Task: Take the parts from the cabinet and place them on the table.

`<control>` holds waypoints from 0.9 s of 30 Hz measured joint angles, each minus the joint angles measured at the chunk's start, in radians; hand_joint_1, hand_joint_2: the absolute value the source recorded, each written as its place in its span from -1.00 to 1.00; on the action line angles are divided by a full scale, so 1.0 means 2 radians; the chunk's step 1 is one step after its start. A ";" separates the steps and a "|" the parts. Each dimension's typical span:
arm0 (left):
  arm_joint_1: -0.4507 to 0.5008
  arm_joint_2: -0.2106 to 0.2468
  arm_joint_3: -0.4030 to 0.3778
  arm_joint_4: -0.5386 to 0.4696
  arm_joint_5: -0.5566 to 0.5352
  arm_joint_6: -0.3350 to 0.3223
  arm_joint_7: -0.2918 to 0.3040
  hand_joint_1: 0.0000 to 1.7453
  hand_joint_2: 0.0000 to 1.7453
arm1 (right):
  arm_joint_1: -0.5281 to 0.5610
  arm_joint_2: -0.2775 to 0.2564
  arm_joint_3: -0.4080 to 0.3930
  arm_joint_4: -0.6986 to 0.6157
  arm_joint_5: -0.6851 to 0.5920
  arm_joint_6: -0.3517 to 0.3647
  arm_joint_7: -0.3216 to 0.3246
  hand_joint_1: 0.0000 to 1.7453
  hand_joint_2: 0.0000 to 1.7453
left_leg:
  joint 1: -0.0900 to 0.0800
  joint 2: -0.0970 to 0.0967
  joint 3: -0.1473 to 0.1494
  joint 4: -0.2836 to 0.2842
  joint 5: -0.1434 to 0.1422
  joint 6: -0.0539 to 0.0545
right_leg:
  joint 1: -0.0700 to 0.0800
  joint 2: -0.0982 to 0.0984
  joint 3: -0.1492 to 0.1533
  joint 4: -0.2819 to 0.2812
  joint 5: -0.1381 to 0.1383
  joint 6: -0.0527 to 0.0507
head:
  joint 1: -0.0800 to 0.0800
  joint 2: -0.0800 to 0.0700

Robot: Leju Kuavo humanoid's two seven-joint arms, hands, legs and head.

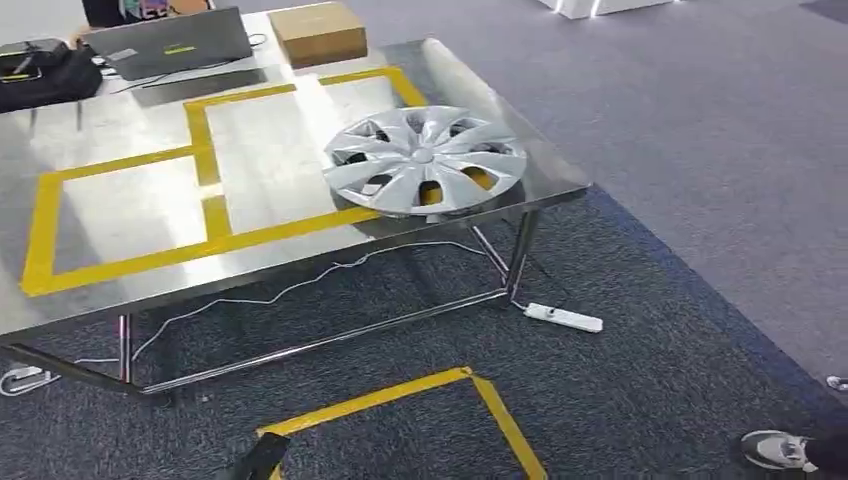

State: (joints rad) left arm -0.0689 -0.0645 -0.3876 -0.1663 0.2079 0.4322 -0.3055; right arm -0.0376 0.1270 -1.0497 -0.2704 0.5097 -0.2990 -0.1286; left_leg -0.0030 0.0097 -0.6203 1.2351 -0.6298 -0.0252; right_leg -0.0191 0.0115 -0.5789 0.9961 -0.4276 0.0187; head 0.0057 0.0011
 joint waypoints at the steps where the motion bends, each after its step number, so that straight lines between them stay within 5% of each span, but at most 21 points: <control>1: 0.001 0.000 -0.002 0.000 -0.004 0.000 0.006 -1.00 -1.00 | 0.001 0.000 0.009 0.002 0.008 0.005 0.000 -1.00 -1.00 | 0.000 -0.001 -0.013 0.025 -0.005 0.000 | 0.000 0.006 -0.001 0.000 0.001 0.000 | 0.000 0.000; 2: 0.002 0.000 -0.004 0.000 -0.006 0.001 0.010 -1.00 -1.00 | 0.002 0.000 0.016 0.004 0.014 0.008 0.001 -1.00 -1.00 | 0.000 -0.001 -0.015 0.025 0.003 0.001 | 0.000 0.012 -0.002 0.000 0.002 0.001 | 0.000 0.000; 4: 0.002 0.000 -0.009 0.000 -0.014 0.004 0.019 -1.00 -1.00 | 0.002 0.000 0.028 0.008 0.021 0.014 0.001 -1.00 -1.00 | 0.001 -0.004 0.011 -0.033 0.046 0.003 | 0.000 0.025 -0.003 0.001 0.004 0.004 | 0.000 0.000; 5: 0.001 0.000 -0.012 0.000 -0.016 0.006 0.022 -1.00 -1.00 | 0.001 0.000 0.034 0.009 0.023 0.019 0.001 -1.00 -1.00 | 0.002 -0.013 0.034 -0.082 0.071 0.005 | 0.000 0.031 -0.003 0.001 0.006 0.005 | 0.000 0.000; 6: 0.000 0.000 -0.014 0.000 -0.018 0.006 0.023 -1.00 -1.00 | 0.001 0.000 0.039 0.010 0.026 0.022 0.000 -1.00 -1.00 | 0.005 -0.036 0.049 -0.114 0.080 0.006 | 0.000 0.036 -0.005 0.001 0.007 0.008 | 0.000 0.000; 7: -0.001 -0.001 -0.015 0.000 -0.020 0.006 0.023 -1.00 -1.00 | 0.000 0.000 0.043 0.011 0.028 0.023 -0.001 -1.00 -1.00 | 0.007 -0.041 0.054 -0.131 0.075 0.008 | 0.003 0.041 -0.010 0.006 0.007 0.011 | -0.001 0.000; 11: -0.005 -0.003 -0.020 0.000 -0.020 0.008 0.031 -1.00 -1.00 | 0.003 0.000 0.053 0.015 0.033 0.027 0.005 -1.00 -1.00 | 0.006 -0.024 0.048 -0.129 0.082 0.021 | -0.002 0.053 -0.021 0.000 0.016 0.024 | -0.001 0.000; 13: -0.007 -0.004 -0.023 0.000 -0.021 0.009 0.033 -1.00 -1.00 | 0.002 0.000 0.058 0.017 0.035 0.027 0.007 -1.00 -1.00 | 0.005 -0.015 0.048 -0.129 0.082 0.027 | 0.001 0.014 -0.037 0.038 -0.012 0.026 | 0.006 0.000; 14: -0.006 -0.005 -0.024 0.000 -0.022 0.009 0.035 -1.00 -1.00 | -0.001 0.000 0.060 0.017 0.036 0.029 0.011 -1.00 -1.00 | 0.003 -0.007 0.048 -0.129 0.082 0.027 | 0.000 0.004 -0.058 0.084 -0.037 0.029 | 0.006 0.000; 16: -0.005 -0.005 -0.025 0.000 -0.025 0.008 0.038 -1.00 -1.00 | -0.002 0.000 0.062 0.019 0.038 0.032 0.016 -1.00 -1.00 | 0.002 0.006 0.047 -0.129 0.082 0.028 | 0.000 -0.003 -0.090 0.160 -0.066 0.031 | 0.006 0.000; 17: -0.005 -0.005 -0.026 0.000 -0.026 0.008 0.038 -1.00 -1.00 | -0.001 0.000 0.063 0.020 0.038 0.033 0.017 -1.00 -1.00 | 0.001 0.012 0.047 -0.129 0.082 0.028 | 0.000 -0.003 -0.091 0.164 -0.063 0.030 | 0.006 0.000; 18: -0.005 -0.006 -0.027 0.000 -0.026 0.008 0.038 -1.00 -1.00 | 0.000 0.000 0.063 0.021 0.038 0.033 0.018 -1.00 -1.00 | 0.001 0.016 0.047 -0.129 0.082 0.028 | 0.000 -0.004 -0.078 0.146 -0.051 0.030 | 0.006 0.000; 20: -0.006 -0.007 -0.028 0.000 -0.030 0.005 0.039 -1.00 -1.00 | 0.000 -0.001 0.066 0.021 0.046 0.038 0.026 -1.00 -1.00 | 0.001 0.026 0.049 -0.129 0.080 0.026 | 0.001 -0.012 -0.026 0.058 -0.013 0.027 | 0.006 0.000; 21: -0.006 -0.007 -0.029 0.000 -0.030 0.005 0.040 -1.00 -1.00 | -0.001 -0.001 0.069 0.021 0.053 0.040 0.029 -1.00 -1.00 | -0.001 0.030 0.052 -0.128 0.079 0.023 | 0.003 -0.031 0.000 0.015 -0.002 0.025 | 0.006 0.000; 22: -0.006 -0.007 -0.031 0.000 -0.030 0.003 0.041 -1.00 -1.00 | -0.003 0.000 0.074 0.022 0.058 0.043 0.032 -1.00 -1.00 | -0.005 0.034 0.051 -0.126 0.076 0.020 | 0.006 -0.042 0.007 0.005 -0.008 0.021 | 0.007 0.000; 26: -0.005 -0.008 -0.036 0.000 -0.031 0.000 0.047 -1.00 -1.00 | -0.003 0.000 0.083 0.025 0.064 0.047 0.036 -1.00 -1.00 | -0.005 0.049 0.053 -0.127 0.076 0.012 | 0.005 -0.020 0.000 0.005 -0.004 0.010 | 0.005 0.000; 27: -0.004 -0.008 -0.036 0.000 -0.032 0.001 0.047 -1.00 -1.00 | -0.002 0.000 0.084 0.026 0.064 0.046 0.036 -1.00 -1.00 | -0.003 0.031 0.051 -0.121 0.068 0.007 | 0.003 -0.015 0.001 0.004 -0.002 0.007 | 0.005 0.000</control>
State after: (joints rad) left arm -0.0776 -0.0809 -0.4597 -0.1663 0.1442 0.4333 -0.2113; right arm -0.0415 0.1274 -0.8809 -0.2190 0.6386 -0.2064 -0.0572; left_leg -0.0089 0.0721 -0.5192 0.9938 -0.4939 -0.0115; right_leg -0.0136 -0.0186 -0.5766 1.0036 -0.4307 0.0323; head 0.0160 0.0011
